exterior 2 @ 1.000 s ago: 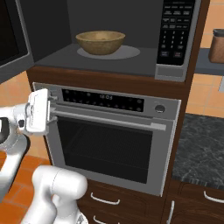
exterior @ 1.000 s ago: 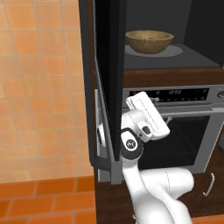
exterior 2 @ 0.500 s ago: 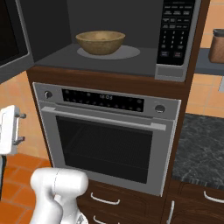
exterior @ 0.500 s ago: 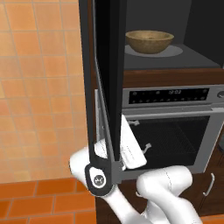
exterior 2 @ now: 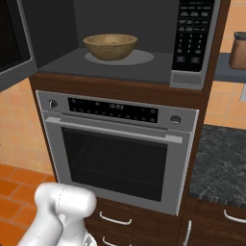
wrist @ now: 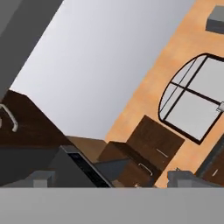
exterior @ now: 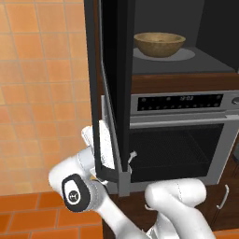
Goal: Pick the mushroom from the sink and place it in the bowl. Then pick the bowl and place it in the microwave. Then close the microwave door and press the start button.
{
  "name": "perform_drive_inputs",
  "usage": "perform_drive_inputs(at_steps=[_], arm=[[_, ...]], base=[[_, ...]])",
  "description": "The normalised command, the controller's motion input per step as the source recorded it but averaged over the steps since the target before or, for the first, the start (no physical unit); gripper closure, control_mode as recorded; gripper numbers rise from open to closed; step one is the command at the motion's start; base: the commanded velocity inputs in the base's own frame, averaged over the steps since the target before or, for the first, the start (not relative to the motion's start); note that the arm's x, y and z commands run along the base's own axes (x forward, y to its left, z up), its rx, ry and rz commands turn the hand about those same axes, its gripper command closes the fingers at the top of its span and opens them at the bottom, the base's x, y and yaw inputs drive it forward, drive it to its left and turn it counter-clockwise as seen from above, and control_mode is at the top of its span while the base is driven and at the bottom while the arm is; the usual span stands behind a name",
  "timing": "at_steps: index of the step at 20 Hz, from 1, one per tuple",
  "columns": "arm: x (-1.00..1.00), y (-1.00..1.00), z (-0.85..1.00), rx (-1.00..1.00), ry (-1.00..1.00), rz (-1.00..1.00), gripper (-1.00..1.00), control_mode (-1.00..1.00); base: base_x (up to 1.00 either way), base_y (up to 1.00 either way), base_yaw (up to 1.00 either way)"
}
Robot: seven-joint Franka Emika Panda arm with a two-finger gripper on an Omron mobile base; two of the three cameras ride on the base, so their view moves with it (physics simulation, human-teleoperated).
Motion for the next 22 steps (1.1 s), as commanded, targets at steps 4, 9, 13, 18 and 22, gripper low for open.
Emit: perform_drive_inputs(at_steps=[4,9,13,18,22], arm=[[0.00,0.81,0.39,-0.08,-0.17,-0.05,-1.00,-1.00],[-0.13,0.26,0.68,-0.02,-0.09,-0.03,-1.00,-1.00],[-0.18,-0.41,0.77,0.02,-0.07,0.00,-1.00,-1.00],[-0.37,-0.77,0.40,0.08,-0.08,0.02,-1.00,-1.00],[-0.31,-1.00,0.16,0.14,-0.04,0.10,-1.00,-1.00]], base=[[0.00,0.00,0.00],[0.00,0.00,0.00],[0.00,0.00,0.00],[0.00,0.00,0.00],[0.00,0.00,0.00]])
